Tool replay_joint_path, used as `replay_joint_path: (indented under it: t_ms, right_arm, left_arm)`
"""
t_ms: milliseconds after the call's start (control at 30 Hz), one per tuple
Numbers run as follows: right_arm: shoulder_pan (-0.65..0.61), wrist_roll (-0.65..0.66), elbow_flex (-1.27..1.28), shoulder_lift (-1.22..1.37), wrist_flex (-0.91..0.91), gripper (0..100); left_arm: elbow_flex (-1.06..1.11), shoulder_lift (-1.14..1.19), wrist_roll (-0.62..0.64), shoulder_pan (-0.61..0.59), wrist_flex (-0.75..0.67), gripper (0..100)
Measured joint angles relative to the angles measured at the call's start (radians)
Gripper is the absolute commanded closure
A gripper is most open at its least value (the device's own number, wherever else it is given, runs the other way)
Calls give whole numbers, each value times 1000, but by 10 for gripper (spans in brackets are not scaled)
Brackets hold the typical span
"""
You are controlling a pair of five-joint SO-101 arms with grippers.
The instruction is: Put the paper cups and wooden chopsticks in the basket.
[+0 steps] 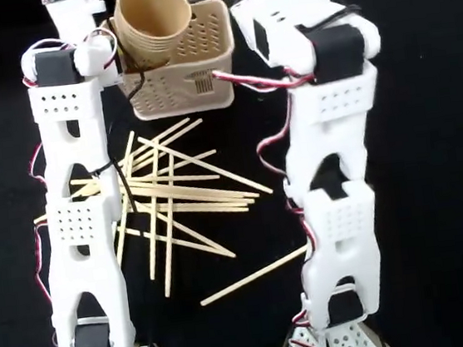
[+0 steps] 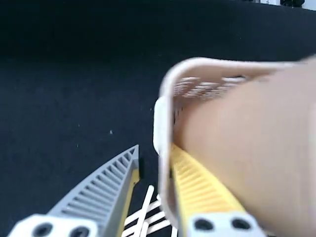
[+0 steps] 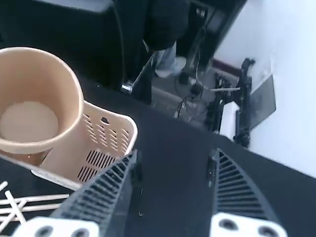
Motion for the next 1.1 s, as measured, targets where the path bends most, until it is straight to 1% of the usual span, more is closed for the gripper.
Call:
replay_joint_path:
  t_ms: [267,400,667,900,1100]
  right_arm:
    - [6,-5,-2,152,14,769]
    - [8,-5,-2,161,14,769]
    - [9,-5,-2,161,14,769]
    - [9,-6,-2,196,14,769]
    - [9,-20,-2,199,35,770]
  left_arm:
    - [-5,-3,8,0,0,877]
    - [0,-49,8,-15,9,877]
    - [0,-212,8,-69,11,877]
    - [0,-226,8,-89,11,877]
    - [12,-226,8,-161,11,877]
